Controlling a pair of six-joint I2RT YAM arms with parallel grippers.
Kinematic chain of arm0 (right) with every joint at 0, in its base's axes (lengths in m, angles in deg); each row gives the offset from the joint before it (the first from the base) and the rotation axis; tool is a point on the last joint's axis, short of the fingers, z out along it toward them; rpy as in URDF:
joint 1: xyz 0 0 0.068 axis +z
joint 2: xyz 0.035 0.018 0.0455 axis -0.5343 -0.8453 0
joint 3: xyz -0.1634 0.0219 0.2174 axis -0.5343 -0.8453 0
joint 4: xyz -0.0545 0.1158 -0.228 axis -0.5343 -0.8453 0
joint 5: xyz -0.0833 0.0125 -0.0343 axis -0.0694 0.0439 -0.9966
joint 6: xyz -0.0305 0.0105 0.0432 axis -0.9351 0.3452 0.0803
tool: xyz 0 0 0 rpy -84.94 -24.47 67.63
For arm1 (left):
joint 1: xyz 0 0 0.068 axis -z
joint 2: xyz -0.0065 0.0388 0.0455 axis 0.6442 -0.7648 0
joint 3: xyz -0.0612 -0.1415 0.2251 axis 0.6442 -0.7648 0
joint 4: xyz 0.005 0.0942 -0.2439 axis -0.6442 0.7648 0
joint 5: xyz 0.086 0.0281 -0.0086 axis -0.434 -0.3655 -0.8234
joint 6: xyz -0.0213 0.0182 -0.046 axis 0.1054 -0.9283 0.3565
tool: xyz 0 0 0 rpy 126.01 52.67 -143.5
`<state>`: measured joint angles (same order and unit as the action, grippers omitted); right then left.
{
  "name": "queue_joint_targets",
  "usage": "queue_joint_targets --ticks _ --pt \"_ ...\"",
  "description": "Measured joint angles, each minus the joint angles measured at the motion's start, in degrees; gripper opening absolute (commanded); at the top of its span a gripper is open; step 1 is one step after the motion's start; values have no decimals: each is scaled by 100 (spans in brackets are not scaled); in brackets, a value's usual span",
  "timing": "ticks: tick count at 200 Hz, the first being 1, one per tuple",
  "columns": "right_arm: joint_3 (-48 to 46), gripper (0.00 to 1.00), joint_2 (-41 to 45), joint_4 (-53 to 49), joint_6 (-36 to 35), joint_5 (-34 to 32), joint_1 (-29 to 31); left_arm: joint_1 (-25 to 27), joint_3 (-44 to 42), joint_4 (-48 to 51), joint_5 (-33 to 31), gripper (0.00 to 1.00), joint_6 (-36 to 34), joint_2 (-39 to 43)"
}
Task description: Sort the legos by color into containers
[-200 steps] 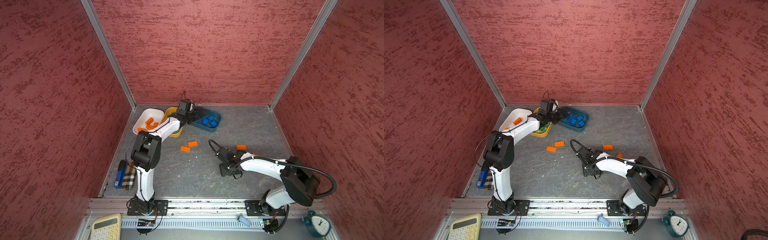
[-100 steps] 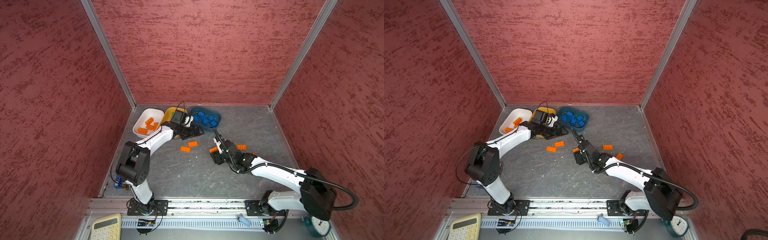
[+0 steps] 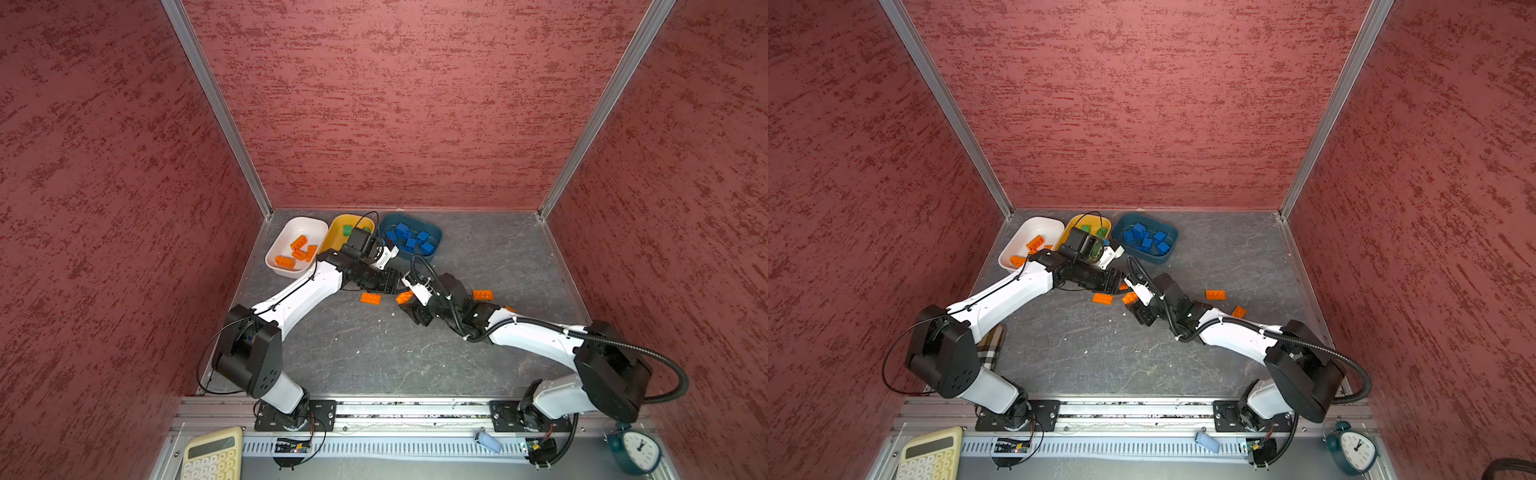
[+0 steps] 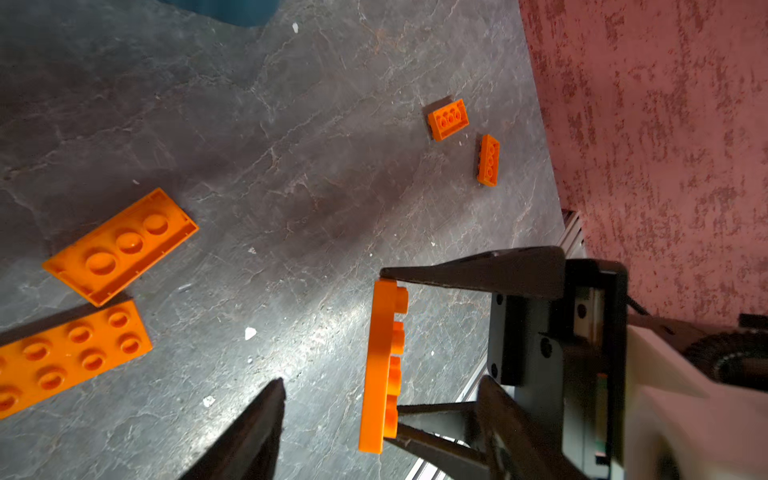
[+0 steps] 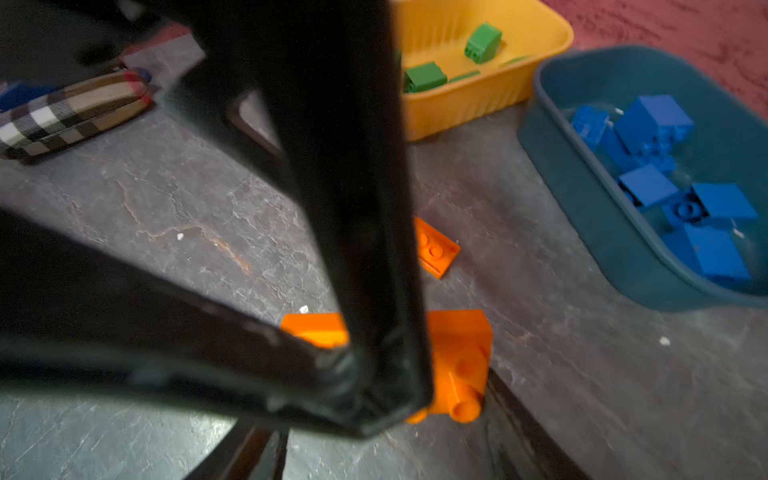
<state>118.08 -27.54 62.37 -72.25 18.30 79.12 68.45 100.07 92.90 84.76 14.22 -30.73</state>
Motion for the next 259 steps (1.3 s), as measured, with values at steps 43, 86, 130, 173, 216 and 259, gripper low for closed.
queue_joint_targets --ticks 43,86,130,173,216,259 --pt "232 65 -210 278 -247 376 2 98 0 98 0 41 -149 -11" --pt "249 65 -249 330 -256 481 -4 44 -70 96 -37 11 -203 -7" --pt "258 99 -269 450 -57 496 0 -251 -278 -9 109 0 -179 199" --pt "234 99 -267 719 341 20 0 -929 -299 -243 -557 0 -4 472" --pt "157 99 -267 942 1034 -1123 0 -2009 -284 -619 -2109 0 785 481" --pt "162 99 -238 730 1360 -2173 0 -3226 87 -1128 -2514 0 1572 -155"
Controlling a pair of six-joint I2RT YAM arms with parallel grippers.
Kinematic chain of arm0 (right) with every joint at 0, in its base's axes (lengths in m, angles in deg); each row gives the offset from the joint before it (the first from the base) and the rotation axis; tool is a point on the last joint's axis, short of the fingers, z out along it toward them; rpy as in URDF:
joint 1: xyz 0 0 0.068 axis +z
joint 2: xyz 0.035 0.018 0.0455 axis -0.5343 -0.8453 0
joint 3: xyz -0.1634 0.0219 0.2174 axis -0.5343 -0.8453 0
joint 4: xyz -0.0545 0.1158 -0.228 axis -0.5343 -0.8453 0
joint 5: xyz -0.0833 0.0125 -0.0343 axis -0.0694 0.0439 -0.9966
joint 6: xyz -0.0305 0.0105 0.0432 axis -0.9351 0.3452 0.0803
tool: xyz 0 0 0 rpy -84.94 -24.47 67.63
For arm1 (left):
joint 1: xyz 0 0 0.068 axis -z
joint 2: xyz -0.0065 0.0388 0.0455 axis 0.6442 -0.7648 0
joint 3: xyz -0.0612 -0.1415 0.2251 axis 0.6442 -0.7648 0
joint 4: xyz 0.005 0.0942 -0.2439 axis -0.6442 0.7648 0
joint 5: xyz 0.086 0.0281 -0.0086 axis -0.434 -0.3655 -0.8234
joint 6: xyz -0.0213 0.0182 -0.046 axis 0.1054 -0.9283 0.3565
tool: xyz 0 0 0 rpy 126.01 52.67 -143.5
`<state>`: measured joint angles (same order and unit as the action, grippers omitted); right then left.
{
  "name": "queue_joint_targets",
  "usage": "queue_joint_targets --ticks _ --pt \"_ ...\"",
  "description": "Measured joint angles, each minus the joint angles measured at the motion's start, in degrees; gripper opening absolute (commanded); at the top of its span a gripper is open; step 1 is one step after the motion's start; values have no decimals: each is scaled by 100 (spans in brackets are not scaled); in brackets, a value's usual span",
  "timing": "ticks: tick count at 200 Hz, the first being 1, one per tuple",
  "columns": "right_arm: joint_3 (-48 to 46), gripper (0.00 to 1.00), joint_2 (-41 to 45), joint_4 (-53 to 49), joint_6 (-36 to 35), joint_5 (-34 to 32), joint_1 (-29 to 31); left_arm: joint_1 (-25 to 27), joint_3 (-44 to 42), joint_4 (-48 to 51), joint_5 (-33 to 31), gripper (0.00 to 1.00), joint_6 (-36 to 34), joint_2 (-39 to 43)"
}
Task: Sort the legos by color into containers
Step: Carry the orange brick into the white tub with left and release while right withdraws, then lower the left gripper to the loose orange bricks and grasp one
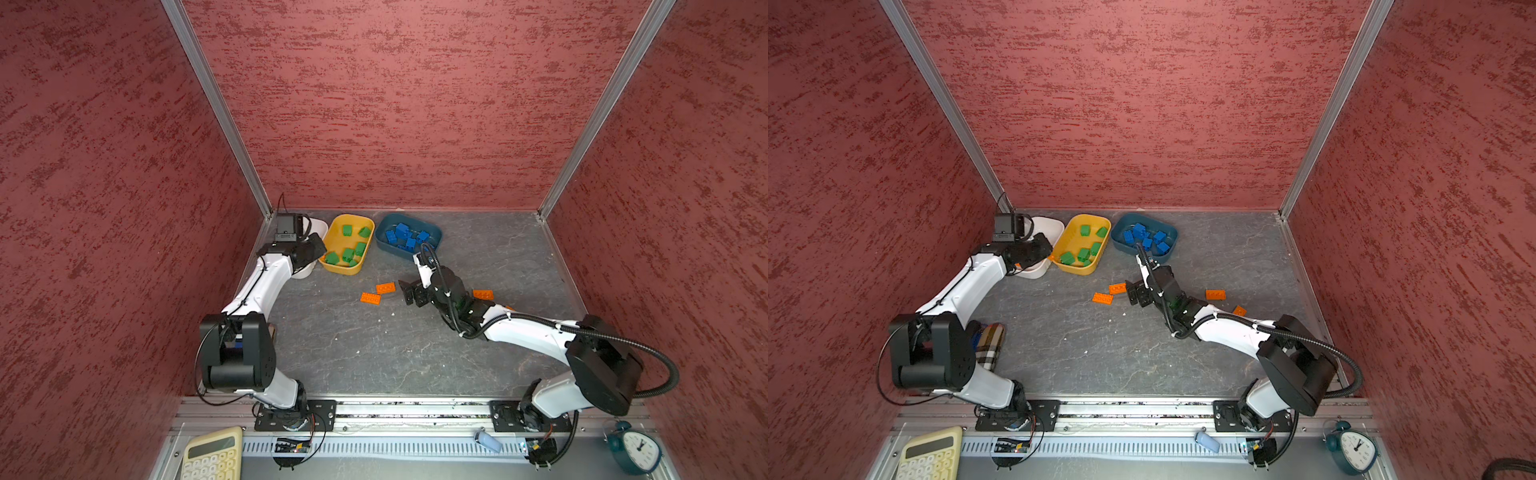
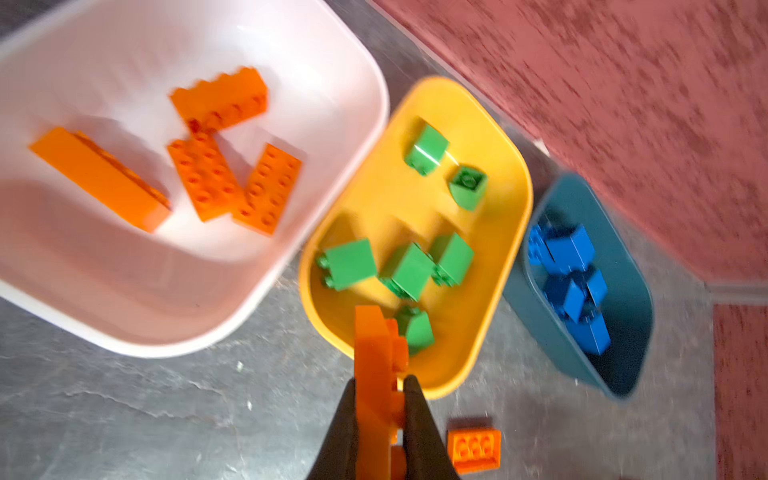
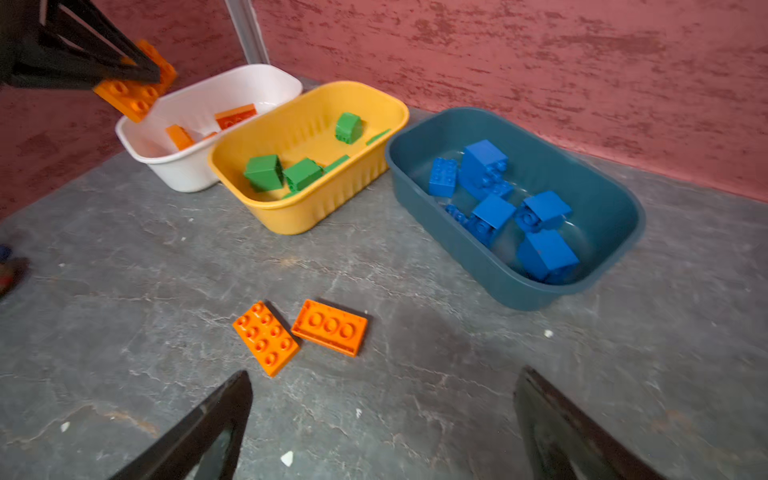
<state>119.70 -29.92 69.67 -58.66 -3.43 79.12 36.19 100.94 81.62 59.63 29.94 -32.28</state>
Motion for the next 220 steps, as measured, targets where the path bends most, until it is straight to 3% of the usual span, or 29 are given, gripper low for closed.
queue_joint_targets --ticks 50,59,69,89,104,120,151,183,198,220 --pt "4 99 398 -688 339 -728 -7 -706 1497 -46 304 0 422 -1757" --pt "-13 99 531 -739 391 -822 -11 -748 1799 -2 350 14 466 -2026" --pt "-70 99 691 -767 448 -905 -15 -776 2129 94 352 39 472 -2293" --pt "-273 99 1019 -789 577 -1023 -15 -772 2691 286 385 68 544 -2669" --pt "-479 99 1213 -778 662 -1099 -15 -739 2778 330 417 81 568 -2693" --pt "-669 99 1320 -776 739 -1204 -17 -634 2632 365 380 86 531 -2522" --pt "-752 99 1320 -774 815 -1414 -17 61 1537 459 72 96 219 -1349" --pt "-752 99 1285 -743 800 -1637 -22 1602 267 433 -308 99 -468 85" --pt "-752 99 1248 -739 758 -1698 -28 2138 -92 487 -334 99 -796 278" --pt "-752 99 1189 -697 675 -1744 -39 2522 -431 719 -450 99 -1069 153"
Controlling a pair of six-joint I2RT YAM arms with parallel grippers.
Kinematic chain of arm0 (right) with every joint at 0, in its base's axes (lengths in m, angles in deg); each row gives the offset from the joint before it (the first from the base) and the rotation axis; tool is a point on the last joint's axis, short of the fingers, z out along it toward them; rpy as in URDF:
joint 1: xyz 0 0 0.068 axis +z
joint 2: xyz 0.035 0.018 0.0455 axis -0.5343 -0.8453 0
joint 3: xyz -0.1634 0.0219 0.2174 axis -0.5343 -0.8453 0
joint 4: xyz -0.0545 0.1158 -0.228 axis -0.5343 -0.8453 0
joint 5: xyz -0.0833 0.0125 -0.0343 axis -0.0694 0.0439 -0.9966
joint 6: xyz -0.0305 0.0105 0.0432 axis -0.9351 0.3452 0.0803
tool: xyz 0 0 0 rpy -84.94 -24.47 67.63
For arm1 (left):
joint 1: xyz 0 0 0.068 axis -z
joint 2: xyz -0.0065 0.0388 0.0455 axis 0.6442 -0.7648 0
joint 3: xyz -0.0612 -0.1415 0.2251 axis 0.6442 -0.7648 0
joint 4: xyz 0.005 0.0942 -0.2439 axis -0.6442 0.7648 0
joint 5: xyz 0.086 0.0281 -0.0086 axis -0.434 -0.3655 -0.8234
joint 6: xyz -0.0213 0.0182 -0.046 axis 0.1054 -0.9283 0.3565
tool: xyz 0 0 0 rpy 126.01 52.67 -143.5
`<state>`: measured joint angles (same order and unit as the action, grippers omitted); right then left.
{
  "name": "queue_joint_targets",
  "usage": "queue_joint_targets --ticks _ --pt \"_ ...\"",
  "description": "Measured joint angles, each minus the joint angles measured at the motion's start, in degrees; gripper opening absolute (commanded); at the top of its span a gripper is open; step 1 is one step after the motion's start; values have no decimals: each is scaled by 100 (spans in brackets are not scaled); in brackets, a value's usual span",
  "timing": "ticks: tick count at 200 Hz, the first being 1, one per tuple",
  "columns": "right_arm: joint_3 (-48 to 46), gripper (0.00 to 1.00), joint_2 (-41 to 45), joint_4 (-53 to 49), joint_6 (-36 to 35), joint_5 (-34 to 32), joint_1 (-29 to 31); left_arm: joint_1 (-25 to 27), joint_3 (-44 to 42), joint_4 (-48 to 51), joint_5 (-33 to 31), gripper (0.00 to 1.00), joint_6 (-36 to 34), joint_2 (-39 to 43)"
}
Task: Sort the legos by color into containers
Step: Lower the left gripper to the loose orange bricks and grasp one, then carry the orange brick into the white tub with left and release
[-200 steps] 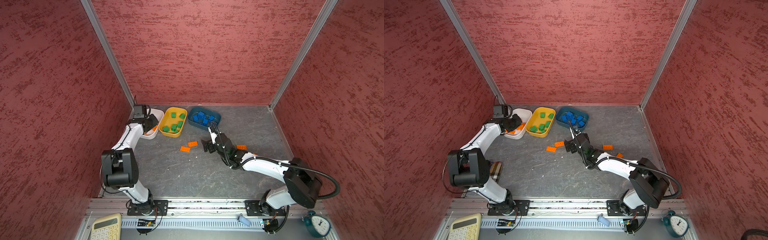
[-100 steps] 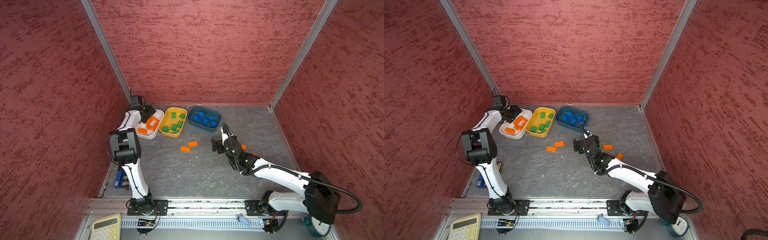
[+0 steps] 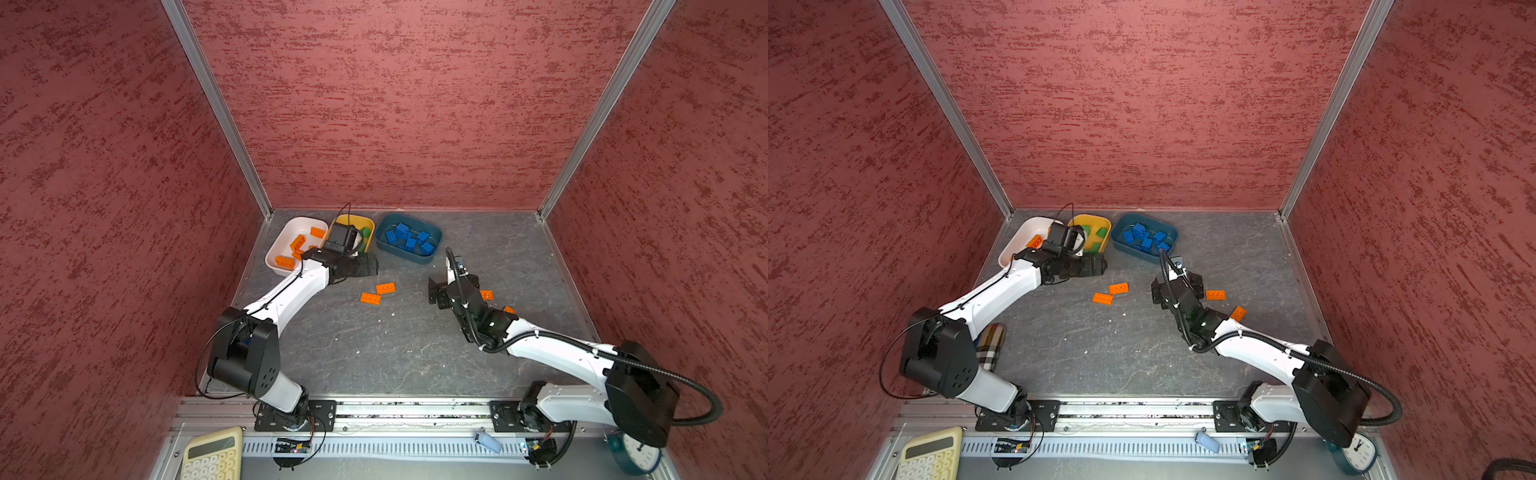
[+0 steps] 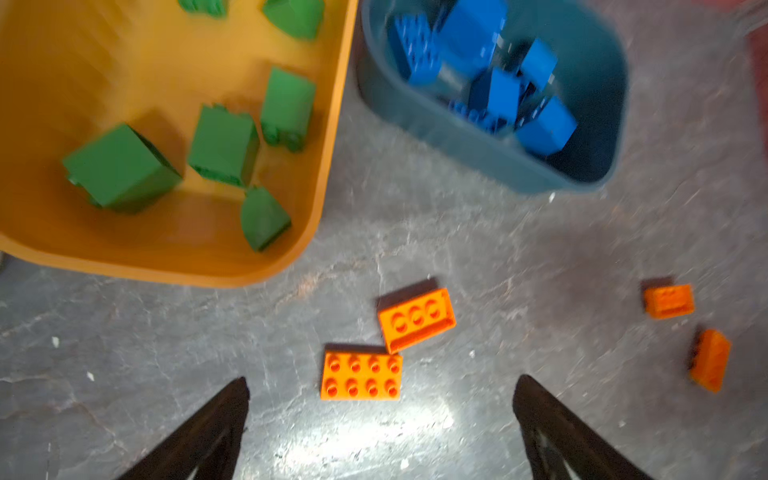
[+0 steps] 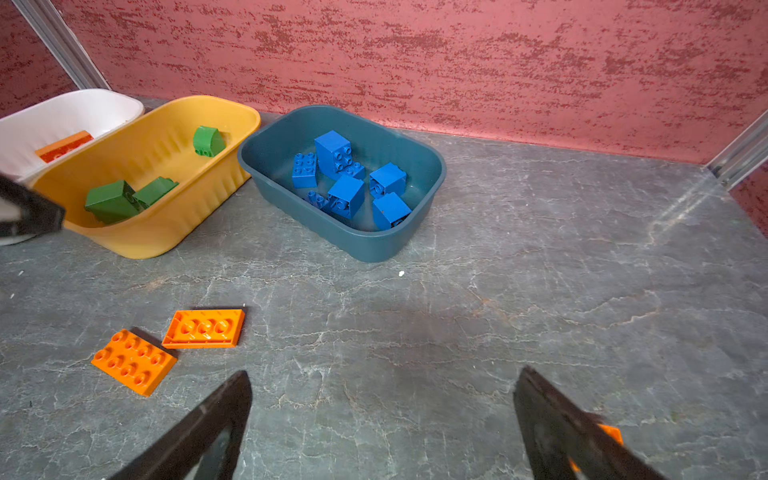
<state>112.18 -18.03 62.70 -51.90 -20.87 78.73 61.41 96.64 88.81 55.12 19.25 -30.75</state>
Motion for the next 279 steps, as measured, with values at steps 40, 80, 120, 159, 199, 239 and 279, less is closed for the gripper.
queue_joint_targets --ticks 40,80,120,159,199,239,279 --pt "2 99 -37 33 -15 -17 -4 304 -173 313 -162 99 -170 -483" --pt "2 99 -31 20 11 -26 -4 503 -122 256 -409 92 -240 -970" --pt "-13 99 153 48 -144 317 -4 551 26 227 -527 85 -271 -1438" --pt "-109 99 520 365 -498 1897 -13 605 61 197 -553 78 -326 -1665" --pt "-105 99 402 479 -634 2813 -13 667 76 192 -601 65 -326 -1698" --pt "-85 99 238 494 -662 3235 -13 638 101 151 -632 56 -334 -1716" --pt "-74 99 219 531 -662 3217 -13 278 -289 -2 -645 54 -229 -1082"
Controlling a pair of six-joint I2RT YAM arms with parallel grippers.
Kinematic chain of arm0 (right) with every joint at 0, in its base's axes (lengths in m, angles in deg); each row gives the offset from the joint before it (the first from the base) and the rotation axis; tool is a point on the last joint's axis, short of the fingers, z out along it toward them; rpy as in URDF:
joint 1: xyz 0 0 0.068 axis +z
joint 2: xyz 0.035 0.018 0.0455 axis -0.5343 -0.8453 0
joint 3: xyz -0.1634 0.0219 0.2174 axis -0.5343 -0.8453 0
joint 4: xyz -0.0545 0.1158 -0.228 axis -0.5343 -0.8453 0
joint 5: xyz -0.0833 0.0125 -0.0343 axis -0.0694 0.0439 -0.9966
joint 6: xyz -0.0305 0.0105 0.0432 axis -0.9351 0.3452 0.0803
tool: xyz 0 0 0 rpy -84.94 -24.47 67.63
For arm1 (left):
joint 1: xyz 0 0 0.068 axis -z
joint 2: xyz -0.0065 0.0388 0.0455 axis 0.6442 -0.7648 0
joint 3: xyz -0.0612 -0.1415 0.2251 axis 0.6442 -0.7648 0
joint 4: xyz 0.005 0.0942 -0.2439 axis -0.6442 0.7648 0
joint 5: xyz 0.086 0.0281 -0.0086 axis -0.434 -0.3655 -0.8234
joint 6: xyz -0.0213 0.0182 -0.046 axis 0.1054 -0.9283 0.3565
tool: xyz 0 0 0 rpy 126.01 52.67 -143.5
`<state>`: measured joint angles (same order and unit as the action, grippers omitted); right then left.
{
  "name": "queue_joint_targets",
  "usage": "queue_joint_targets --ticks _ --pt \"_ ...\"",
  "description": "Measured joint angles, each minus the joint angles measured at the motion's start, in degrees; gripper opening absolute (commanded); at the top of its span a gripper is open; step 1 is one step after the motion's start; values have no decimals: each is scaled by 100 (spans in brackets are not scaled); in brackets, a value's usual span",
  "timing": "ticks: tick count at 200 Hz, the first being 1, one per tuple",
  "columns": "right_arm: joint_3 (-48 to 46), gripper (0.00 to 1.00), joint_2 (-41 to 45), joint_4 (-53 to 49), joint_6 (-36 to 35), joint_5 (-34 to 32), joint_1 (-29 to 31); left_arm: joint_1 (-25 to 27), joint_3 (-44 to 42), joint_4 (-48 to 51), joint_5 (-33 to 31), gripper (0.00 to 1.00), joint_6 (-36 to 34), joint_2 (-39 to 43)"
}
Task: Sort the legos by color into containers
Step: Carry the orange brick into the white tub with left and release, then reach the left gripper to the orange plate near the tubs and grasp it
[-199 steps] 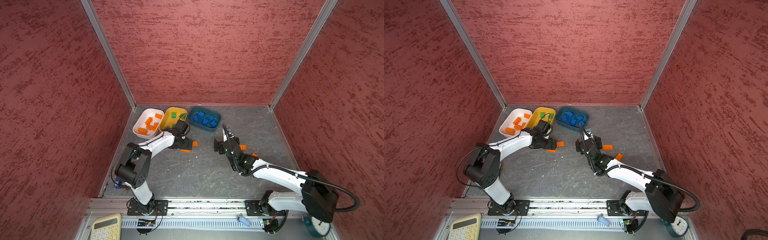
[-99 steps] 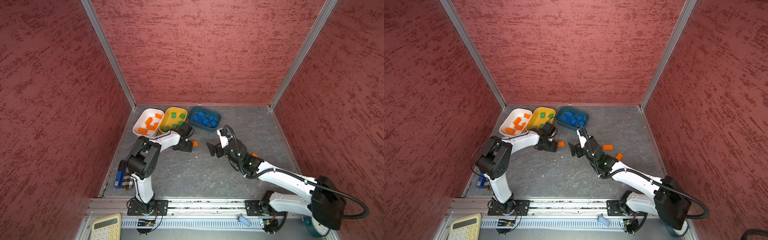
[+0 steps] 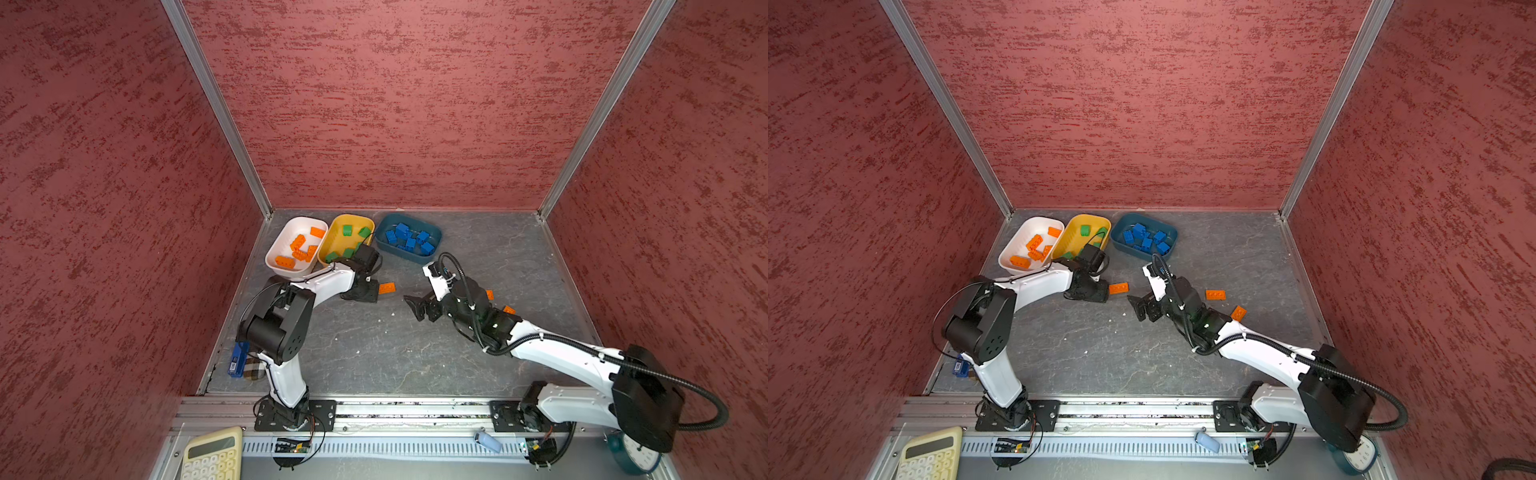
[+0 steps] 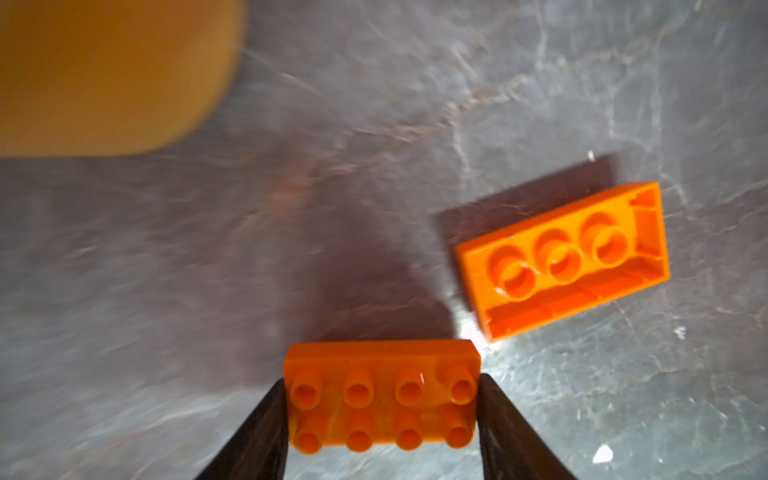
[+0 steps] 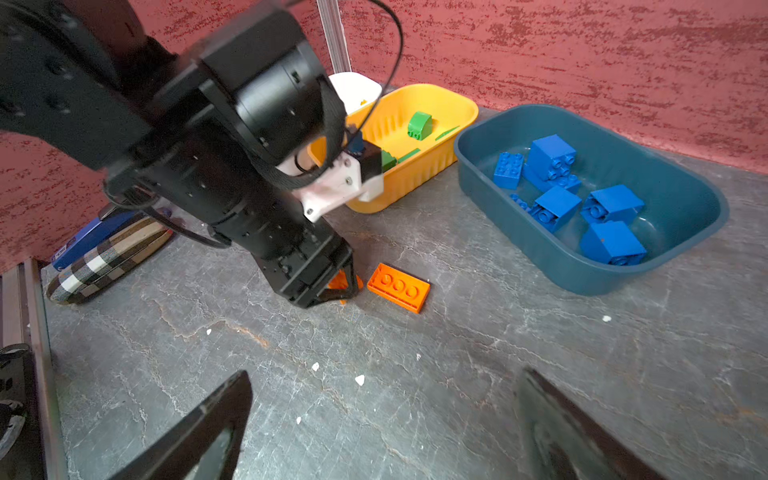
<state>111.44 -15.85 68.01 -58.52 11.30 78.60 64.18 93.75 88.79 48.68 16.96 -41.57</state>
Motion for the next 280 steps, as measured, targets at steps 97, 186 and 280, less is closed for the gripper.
queue_joint_targets --ticks 97,186,280 --pt "146 99 -186 7 24 -737 0 -2846 341 -984 356 53 1126 1032" --pt "173 99 -118 -175 170 -1139 0 -3654 2437 -1032 66 62 1784 -1412" --pt "144 99 131 -210 400 -1412 0 -3320 2922 -562 -98 92 1904 -1628"
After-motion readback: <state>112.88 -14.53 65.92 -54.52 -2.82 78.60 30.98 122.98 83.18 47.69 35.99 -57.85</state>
